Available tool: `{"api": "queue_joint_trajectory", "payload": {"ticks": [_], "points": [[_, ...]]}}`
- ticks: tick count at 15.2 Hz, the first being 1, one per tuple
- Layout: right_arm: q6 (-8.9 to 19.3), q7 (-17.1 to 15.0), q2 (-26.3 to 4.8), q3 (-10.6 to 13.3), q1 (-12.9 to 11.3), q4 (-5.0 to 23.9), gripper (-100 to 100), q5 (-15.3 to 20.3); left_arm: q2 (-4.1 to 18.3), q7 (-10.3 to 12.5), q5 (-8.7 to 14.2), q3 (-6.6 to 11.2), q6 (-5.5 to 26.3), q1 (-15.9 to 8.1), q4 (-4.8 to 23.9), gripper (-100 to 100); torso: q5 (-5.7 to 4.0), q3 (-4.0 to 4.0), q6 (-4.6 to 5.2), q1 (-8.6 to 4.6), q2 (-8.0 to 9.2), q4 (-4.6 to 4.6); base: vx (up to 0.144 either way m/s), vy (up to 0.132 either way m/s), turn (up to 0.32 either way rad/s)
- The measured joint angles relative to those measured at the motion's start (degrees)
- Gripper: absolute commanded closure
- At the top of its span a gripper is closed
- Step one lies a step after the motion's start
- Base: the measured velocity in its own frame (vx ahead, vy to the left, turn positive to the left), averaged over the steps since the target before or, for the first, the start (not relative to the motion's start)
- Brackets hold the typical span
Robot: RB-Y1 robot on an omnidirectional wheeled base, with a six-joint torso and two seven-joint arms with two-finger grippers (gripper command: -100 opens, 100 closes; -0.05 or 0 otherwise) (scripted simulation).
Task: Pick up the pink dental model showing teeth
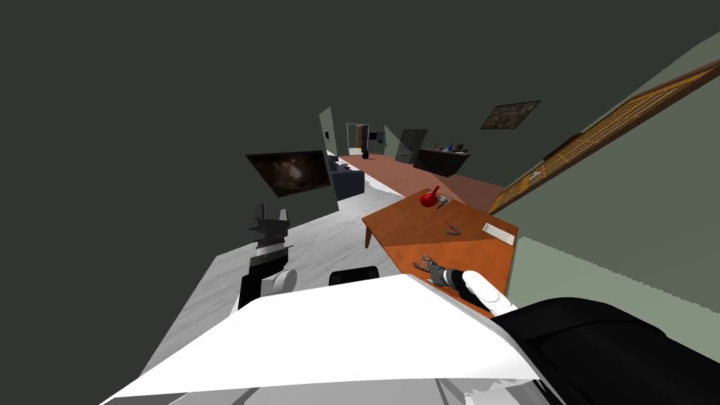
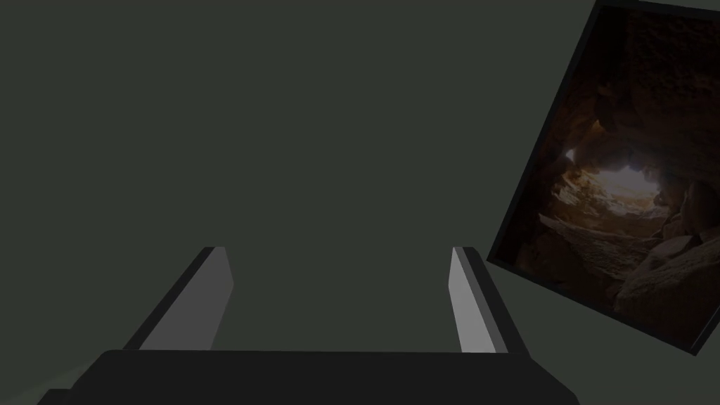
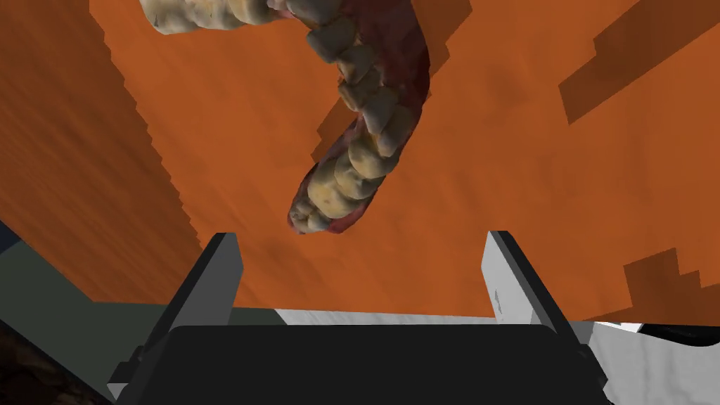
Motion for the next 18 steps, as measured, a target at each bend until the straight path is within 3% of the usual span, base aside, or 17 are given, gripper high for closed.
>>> {"api": "queue_joint_trajectory", "payload": {"ticks": [3,8,10,14,15,18], "points": [[-0.2,0.6,-0.5,-0.2,0.7,0.4,-100,4.0,0.0,0.0,0.0,0.0,0.0,0.0,0.0,0,0.0,0.0,0.0,0.01,0.0,0.0,0.03,-0.011,0.13],[-0.7,3.7,-1.3,-0.9,0.7,3.4,-100,9.4,0.0,0.0,0.0,0.0,0.0,0.0,0.0,0,0.0,0.0,0.0,0.01,0.01,0.0,0.025,-0.01,0.123],[-0.7,4.8,-1.4,-1.1,0.8,4.4,-100,10.3,0.0,0.0,0.0,0.0,0.0,0.0,0.0,0,0.0,0.02,0.03,0.01,0.03,0.0,0.017,-0.02,0.041],[2.1,5.3,0.8,0.6,0.5,6.0,-100,11.0,0.0,0.0,0.0,0.01,0.0,0.0,0.0,0,-0.05,0.01,0.03,-0.19,0.02,0.0,0.022,-0.055,0.045],[2.4,5.3,0.9,0.8,0.5,6.1,100,11.0,0.0,0.0,0.0,0.01,0.0,0.0,0.0,0,-0.04,0.02,0.03,-0.15,0.04,0.01,0.005,-0.015,0.004],[2.4,5.3,0.9,0.8,0.6,6.1,100,11.0,0.0,0.0,0.0,0.0,0.0,0.0,0.0,0,0.0,0.06,-0.02,0.02,0.08,0.04,0.0,-0.003,-0.003]]}}
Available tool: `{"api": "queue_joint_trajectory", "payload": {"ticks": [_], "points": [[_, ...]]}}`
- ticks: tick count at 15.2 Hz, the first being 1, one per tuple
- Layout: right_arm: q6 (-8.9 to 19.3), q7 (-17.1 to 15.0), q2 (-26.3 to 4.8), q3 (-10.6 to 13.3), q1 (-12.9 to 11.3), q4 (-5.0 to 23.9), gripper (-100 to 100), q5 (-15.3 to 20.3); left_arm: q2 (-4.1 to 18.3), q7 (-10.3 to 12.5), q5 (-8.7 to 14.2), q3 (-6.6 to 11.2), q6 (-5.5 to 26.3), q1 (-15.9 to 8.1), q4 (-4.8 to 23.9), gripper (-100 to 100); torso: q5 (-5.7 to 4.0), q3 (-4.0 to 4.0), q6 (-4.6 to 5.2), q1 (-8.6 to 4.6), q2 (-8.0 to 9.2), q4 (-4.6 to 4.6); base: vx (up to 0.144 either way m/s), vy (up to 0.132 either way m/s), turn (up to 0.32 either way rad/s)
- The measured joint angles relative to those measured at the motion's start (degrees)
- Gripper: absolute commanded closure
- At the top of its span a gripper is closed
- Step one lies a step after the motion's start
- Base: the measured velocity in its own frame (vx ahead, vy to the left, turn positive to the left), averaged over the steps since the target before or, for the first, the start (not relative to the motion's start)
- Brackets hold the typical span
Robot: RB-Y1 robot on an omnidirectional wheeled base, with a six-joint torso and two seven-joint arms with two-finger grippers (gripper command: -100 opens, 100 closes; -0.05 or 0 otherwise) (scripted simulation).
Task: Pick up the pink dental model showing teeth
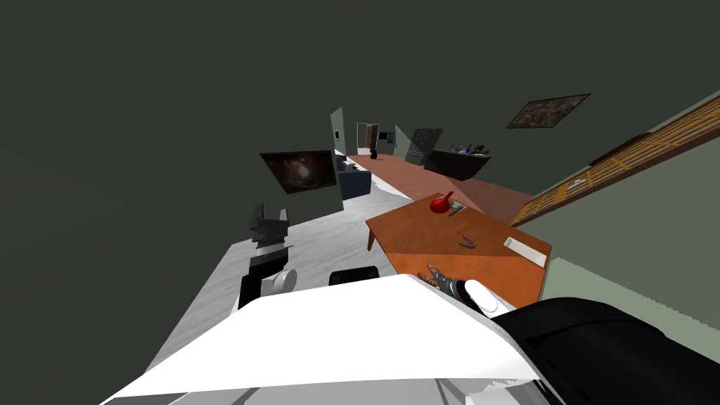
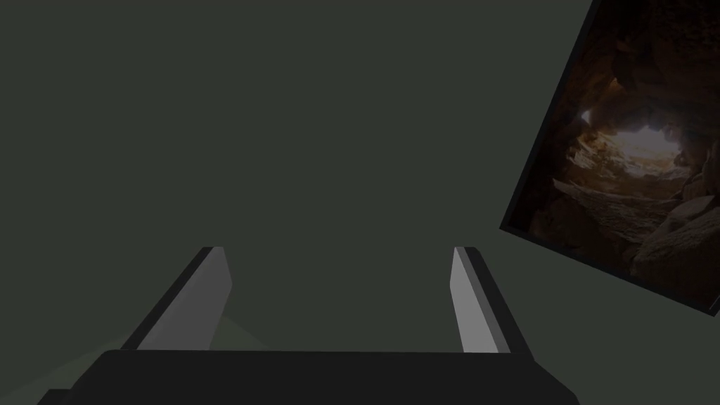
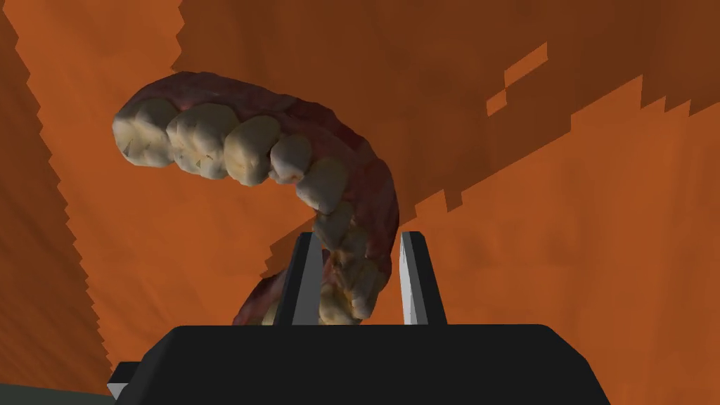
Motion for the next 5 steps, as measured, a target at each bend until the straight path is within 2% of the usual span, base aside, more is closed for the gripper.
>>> {"api": "queue_joint_trajectory", "payload": {"ticks": [2,5], "points": [[0.0,0.0,0.0,0.0,0.0,0.0,100,0.0,0.0,0.0,0.0,0.0,0.0,0.0,0.0,0,0.0,-0.01,0.01,0.0,0.0,-0.02,-0.008,0.016,-0.027],[-2.0,-0.4,-1.7,-1.3,-0.1,-1.1,100,-0.5,0.0,0.0,0.0,-0.01,0.0,0.0,0.0,0,0.08,0.05,0.06,0.28,0.12,0.0,-0.025,0.062,-0.052]]}}
